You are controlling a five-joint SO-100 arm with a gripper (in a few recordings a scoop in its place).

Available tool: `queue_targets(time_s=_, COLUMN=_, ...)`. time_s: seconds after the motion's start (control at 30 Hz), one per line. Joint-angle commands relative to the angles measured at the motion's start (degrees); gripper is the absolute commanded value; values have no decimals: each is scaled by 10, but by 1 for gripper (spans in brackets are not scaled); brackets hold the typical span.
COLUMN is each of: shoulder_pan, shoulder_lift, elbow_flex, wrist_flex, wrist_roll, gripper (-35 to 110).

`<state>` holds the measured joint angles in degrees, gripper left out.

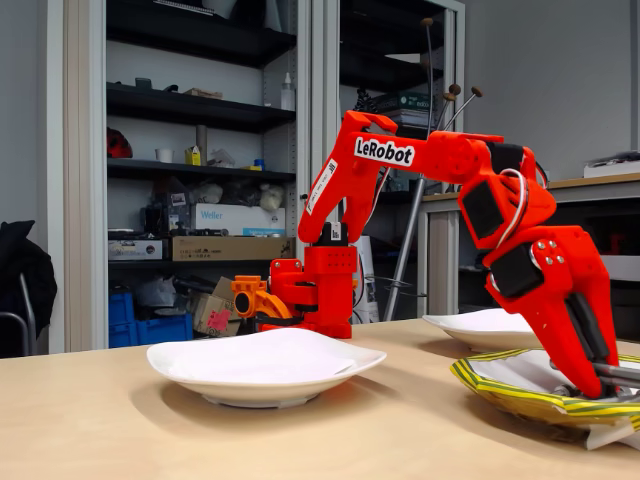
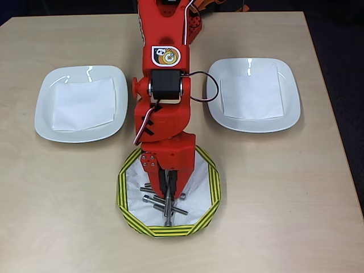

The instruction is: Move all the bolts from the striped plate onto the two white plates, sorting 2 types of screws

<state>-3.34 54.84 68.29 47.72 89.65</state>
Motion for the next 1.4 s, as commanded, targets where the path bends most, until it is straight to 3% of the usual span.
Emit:
queue_targets(time_s=0.0, shoulder_pan=-18, shoulder_lift=8, elbow_flex=-11, wrist_flex=-2, wrist_roll=5, gripper=10)
queue_targets(time_s=1.37, shoulder_pan=5, shoulder_lift=54, elbow_flex=-27, wrist_flex=52, wrist_roll=-99, gripper=12)
